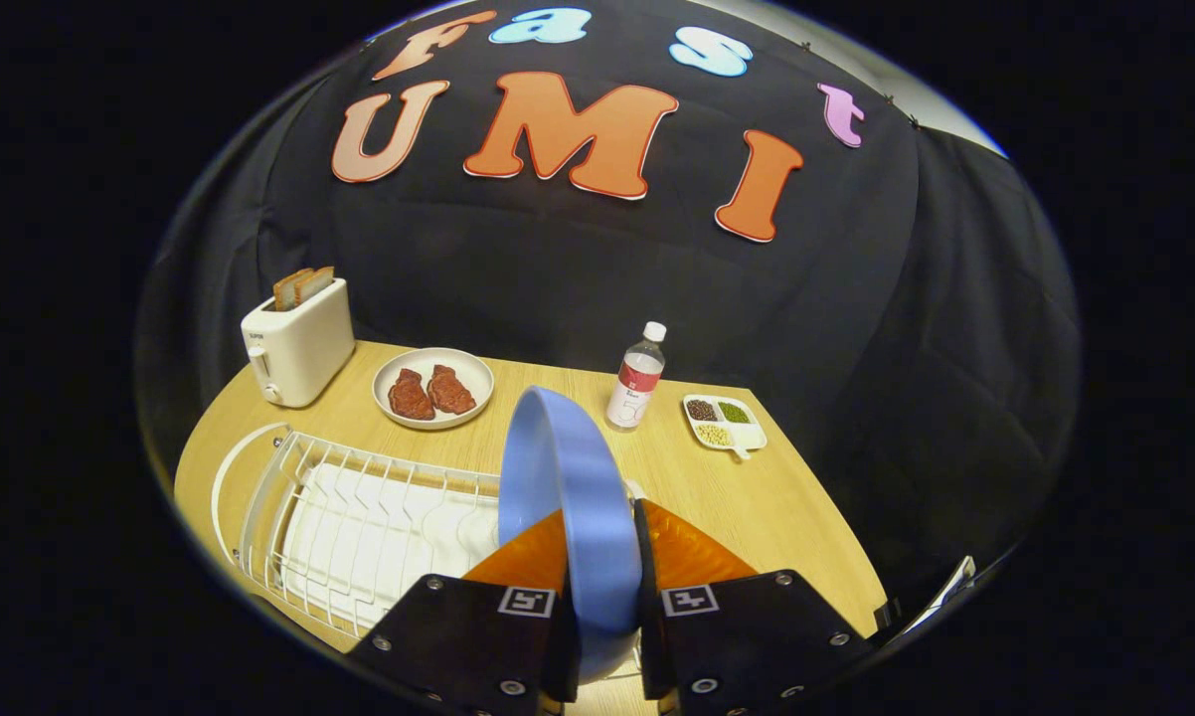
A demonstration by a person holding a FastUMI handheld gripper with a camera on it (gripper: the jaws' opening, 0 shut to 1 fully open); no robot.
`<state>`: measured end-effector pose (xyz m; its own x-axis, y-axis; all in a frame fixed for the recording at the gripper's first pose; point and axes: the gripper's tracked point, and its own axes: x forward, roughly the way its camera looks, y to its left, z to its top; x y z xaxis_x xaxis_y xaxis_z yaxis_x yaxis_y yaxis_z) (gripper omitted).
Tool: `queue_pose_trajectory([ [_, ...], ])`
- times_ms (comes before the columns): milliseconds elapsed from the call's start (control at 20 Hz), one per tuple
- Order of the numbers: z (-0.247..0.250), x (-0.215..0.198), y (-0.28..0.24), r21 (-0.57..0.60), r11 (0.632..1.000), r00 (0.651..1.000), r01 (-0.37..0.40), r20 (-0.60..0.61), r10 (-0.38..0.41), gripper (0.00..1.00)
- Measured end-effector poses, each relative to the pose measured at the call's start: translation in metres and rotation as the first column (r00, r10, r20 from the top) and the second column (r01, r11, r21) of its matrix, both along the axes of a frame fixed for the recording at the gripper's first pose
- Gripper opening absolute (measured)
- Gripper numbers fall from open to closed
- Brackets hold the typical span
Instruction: Take the plate from the dish rack, then take the spoon from the basket and place it into the plate.
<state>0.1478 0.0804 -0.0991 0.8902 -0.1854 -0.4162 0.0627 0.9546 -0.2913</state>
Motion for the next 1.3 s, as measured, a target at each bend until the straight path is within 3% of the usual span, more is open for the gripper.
queue_pose_trajectory([
  [350, 0.012, -0.068, 0.002, 0.166, 0.985, 0.999, -0.048, -0.002, 0.049, 0.25],
  [550, 0.005, -0.116, -0.007, 0.321, 0.947, 0.999, -0.028, -0.018, 0.035, 0.25],
  [950, -0.046, -0.197, -0.02, 0.609, 0.793, 0.996, 0.025, -0.083, 0.032, 0.25],
  [1150, -0.085, -0.222, -0.02, 0.73, 0.678, 0.99, 0.086, -0.137, 0.022, 0.24],
  [1300, -0.118, -0.233, -0.009, 0.817, 0.561, 0.982, 0.133, -0.184, 0.036, 0.24],
])
